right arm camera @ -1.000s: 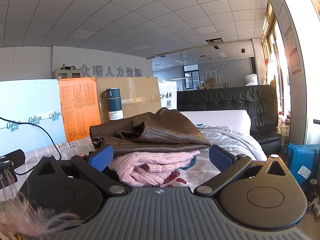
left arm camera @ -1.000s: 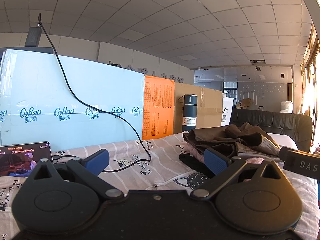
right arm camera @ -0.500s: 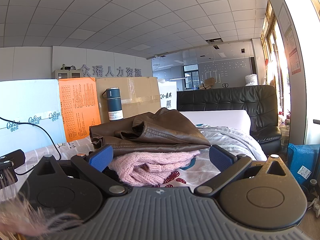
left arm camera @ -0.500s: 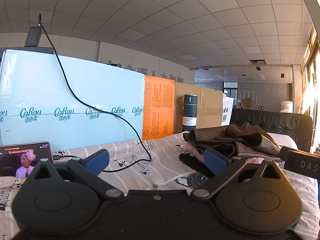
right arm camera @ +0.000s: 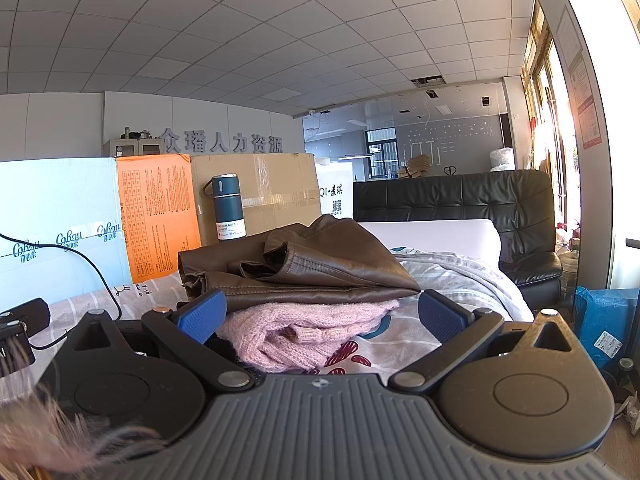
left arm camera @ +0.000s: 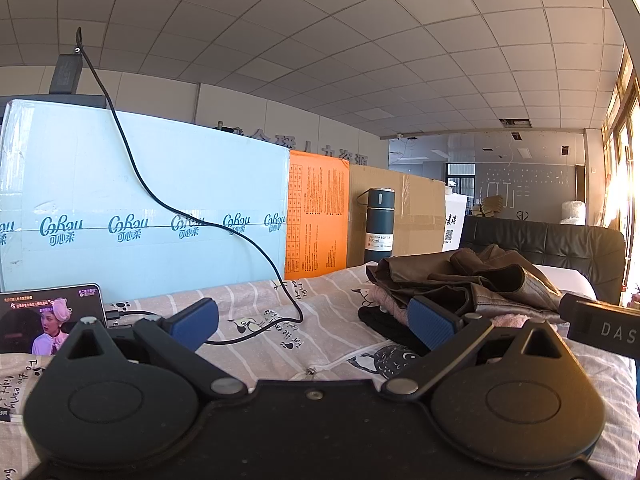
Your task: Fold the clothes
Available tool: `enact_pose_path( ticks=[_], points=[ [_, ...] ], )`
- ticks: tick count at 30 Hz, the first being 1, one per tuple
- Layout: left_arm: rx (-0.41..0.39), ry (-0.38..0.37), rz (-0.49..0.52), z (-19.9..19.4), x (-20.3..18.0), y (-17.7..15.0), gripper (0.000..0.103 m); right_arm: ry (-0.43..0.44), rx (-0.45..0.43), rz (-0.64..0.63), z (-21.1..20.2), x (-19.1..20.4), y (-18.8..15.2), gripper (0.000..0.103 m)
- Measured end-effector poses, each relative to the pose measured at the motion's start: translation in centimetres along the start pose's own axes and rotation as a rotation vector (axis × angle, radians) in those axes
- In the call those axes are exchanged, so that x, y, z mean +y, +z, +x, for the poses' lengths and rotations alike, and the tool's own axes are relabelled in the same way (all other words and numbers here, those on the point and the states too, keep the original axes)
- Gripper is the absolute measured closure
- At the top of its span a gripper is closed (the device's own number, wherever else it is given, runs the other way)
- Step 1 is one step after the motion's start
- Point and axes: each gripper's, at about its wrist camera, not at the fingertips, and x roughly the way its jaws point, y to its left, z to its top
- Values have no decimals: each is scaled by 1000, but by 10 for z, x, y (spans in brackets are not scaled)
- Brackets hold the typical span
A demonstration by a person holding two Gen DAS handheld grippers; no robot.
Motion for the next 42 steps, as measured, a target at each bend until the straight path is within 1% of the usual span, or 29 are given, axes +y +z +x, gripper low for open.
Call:
enact_pose_path(
  ticks=[8,18,23,25,27,30,33,42],
  points=[
    [7,-4,-2,1,1,0,0,-2,1,3,0,-1,0,0],
    [43,-8,-26,3,4,2,0,1,7,1,-2,-1,0,0],
    [50,-4,-37,3,5,3,0,8,27,3,1,-2,1,0],
    [41,4,-15,2,1,2,0,15,43,1,3,-2,1,0],
    [30,7,12,0,-3,1,0,32,55,-1,4,-2,1,0],
    [37,-20,19,-1,-5,2,0,63,67,-2,5,-3,2,0],
    [36,-20,24,-3,-7,5,0,101,77,-9,4,-2,3,0],
    [31,54,29,-24,-3,14,0,227,90,1,6,0,2,0]
  ],
)
